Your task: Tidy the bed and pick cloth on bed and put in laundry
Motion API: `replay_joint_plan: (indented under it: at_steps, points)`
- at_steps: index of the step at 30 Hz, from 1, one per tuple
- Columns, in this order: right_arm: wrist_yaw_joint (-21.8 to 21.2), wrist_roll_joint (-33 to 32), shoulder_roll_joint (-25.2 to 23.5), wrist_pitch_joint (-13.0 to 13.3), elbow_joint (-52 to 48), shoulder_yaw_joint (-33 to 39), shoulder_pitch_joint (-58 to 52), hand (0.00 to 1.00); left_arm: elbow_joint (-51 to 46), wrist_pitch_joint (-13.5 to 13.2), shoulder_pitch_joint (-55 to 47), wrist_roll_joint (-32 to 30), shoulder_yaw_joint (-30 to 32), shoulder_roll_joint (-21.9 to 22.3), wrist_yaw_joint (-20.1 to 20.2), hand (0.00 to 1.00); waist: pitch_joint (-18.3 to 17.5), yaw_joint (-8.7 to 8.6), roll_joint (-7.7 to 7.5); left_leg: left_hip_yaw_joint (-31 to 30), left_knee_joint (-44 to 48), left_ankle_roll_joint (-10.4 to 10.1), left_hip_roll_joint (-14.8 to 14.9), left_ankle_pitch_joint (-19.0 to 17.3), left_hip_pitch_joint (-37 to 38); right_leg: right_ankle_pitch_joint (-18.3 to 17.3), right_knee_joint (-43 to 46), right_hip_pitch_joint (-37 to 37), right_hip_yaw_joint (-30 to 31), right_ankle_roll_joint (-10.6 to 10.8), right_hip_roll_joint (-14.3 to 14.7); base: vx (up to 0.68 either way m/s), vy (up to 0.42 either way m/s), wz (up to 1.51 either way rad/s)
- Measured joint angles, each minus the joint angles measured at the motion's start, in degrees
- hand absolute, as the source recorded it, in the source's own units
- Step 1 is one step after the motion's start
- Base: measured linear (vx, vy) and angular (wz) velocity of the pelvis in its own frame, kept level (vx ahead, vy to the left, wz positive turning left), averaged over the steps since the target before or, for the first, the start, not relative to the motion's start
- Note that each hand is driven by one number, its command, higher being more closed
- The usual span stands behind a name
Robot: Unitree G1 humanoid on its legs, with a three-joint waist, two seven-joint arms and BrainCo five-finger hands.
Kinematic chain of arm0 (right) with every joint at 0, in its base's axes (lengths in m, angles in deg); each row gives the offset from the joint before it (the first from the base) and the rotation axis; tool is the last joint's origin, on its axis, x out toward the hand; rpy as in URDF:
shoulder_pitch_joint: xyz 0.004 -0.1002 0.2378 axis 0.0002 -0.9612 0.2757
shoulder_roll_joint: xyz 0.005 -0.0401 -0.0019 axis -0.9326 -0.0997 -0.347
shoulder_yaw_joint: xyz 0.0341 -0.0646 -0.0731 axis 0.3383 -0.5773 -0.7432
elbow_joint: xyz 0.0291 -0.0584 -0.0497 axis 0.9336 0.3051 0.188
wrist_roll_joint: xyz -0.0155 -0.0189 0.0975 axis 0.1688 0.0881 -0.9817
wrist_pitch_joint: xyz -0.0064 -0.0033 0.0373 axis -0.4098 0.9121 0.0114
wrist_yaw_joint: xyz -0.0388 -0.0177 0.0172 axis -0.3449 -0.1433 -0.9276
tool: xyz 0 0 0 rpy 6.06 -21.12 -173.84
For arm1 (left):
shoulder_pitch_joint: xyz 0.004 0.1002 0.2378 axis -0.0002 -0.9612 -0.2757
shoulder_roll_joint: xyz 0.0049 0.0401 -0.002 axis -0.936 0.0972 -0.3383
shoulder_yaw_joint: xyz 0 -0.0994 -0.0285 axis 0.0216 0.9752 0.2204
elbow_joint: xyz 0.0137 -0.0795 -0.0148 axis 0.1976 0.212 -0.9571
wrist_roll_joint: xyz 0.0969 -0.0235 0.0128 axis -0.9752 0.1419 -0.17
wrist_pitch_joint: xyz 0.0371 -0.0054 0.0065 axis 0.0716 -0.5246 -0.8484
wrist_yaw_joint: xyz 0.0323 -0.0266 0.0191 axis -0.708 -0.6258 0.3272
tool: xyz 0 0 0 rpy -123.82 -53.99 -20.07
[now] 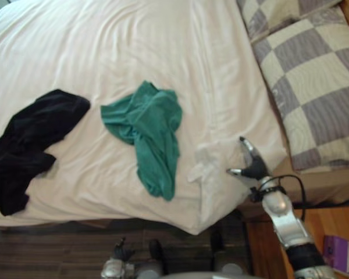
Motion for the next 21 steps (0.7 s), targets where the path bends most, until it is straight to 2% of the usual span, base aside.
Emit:
replay_joint_plan:
  at_steps: [3,4,9,14,18,21]
  points:
    - [-0.85,0.51,1.73,0.38,0.55,-2.89,1.88,0.0,0.0,-0.2,0.89,0.03,-1.38,-0.02,-0.02,0.0,1.38,0.19,0.5,-0.36,0.11,0.08,-0.09,0.17,-0.62,0.05,-0.03,-0.32,-0.1,-0.01,-0.16,-0.01,-0.003,0.06]
    - [-1.08,0.51,1.77,0.75,1.17,-3.32,2.33,1.0,-0.01,-0.22,1.06,0.03,-1.56,-0.03,-0.02,0.0,1.43,0.19,0.58,-0.4,0.1,0.08,-0.12,0.25,-0.95,0.15,-0.03,-0.65,-0.16,0.01,-0.19,-0.02,-0.006,0.03]
    - [-1.36,2.85,4.63,2.49,10.08,-6.4,9.39,1.0,-0.11,-0.97,2.43,0.06,-4.09,-0.04,-0.01,0.0,3.94,0.11,1.92,-0.63,0.17,0.69,-0.85,0.82,-2.17,1.22,-0.93,-1.34,-0.44,0.2,-0.84,-0.02,0.008,0.02]
    - [-2.79,5.07,7.86,3.39,15.85,-7.34,14.08,1.0,-0.15,-1.37,2.69,0.07,-5.9,-0.8,0.06,0.0,4.24,0.32,2.28,-1.92,1.08,0.65,-0.82,0.93,-3.42,1.26,-0.88,-1.58,-1.47,0.22,-1.01,-0.03,-0.004,0.11]
    - [-3.81,6.32,8.5,3.39,15.16,-5.8,13.05,1.0,-0.16,-1.38,2.91,0.05,-6.25,-0.84,0.09,0.0,4.24,0.39,2.26,-2.09,1.08,0.66,-0.84,0.96,-3.19,1.26,-0.82,-1.27,-1.49,0.22,-1.03,0.0,-0.002,0.02]
    - [-3.67,7.26,7.3,3.58,9.94,0.93,5.06,1.0,-0.97,-1.35,3.14,-0.03,-5.86,-0.83,0.1,0.0,4.19,0.22,2.17,-2.33,1.07,0.65,-0.83,0.95,-2.72,1.24,-0.81,-0.66,-1.46,0.23,-1.03,0.0,-0.001,0.03]
